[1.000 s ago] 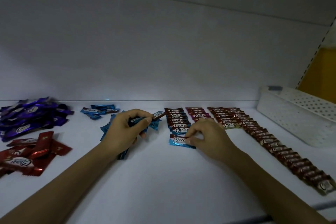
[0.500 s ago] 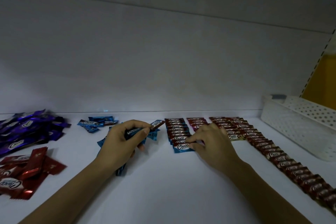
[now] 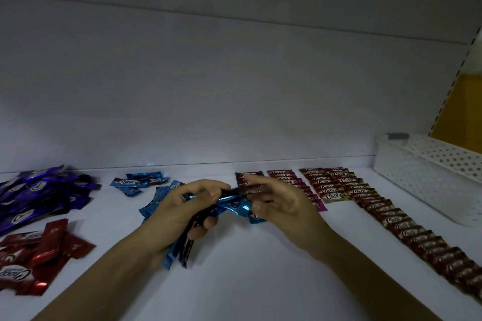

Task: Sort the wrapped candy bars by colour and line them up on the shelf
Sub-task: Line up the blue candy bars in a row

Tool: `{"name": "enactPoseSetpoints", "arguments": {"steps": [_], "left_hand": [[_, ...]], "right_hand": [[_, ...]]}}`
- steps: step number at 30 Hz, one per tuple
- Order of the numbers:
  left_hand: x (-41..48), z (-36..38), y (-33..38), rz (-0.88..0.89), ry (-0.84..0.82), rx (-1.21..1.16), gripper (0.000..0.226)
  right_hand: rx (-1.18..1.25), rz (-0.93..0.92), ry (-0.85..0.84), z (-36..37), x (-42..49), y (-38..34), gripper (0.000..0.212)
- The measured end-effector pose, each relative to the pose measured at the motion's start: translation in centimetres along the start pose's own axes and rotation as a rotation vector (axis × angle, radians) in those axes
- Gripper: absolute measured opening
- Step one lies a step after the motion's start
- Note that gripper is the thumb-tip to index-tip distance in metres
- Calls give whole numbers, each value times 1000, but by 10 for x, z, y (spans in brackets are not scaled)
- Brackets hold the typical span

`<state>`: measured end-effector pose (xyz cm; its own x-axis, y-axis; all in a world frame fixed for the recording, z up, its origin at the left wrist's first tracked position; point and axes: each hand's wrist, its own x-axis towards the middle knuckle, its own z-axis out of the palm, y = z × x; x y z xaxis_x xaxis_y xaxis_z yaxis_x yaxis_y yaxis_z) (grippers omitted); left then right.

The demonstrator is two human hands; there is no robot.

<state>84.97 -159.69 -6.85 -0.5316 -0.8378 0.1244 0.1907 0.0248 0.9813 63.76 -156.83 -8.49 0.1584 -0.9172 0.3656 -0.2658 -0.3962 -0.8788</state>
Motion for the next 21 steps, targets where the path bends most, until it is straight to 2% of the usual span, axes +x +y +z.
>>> {"name": "enactPoseSetpoints", "arguments": {"steps": [4,6,7,9,10,11,14,18,21], "left_hand": [[0,3,-3,44,2,109,22],[1,4,-8,181,69,245,17],[2,3,-11,331,123,420,15],[3,-2,-19,737,194,975,14],[3,-3,-21,899,170,1195,19],[3,-3,-22,990,128,1330,24],[3,2,-21,1055,61,1452,27],[4,3,-21,1015,14,1520,29],[4,1,-20,934,53,1474,32]], "right_hand": [[152,-22,60,-2,-3,-4,24],[221,60,33,-4,-4,-4,24],[246,119,16,-3,-4,-2,28],[228,227,-6,-1,-2,0,45],[212,251,-4,1,-2,1,46],[210,247,7,2,-2,1,43],[257,157,44,1,-3,-1,21],[370,179,64,-3,-2,2,25],[344,214,212,-11,-1,3,17]]}}
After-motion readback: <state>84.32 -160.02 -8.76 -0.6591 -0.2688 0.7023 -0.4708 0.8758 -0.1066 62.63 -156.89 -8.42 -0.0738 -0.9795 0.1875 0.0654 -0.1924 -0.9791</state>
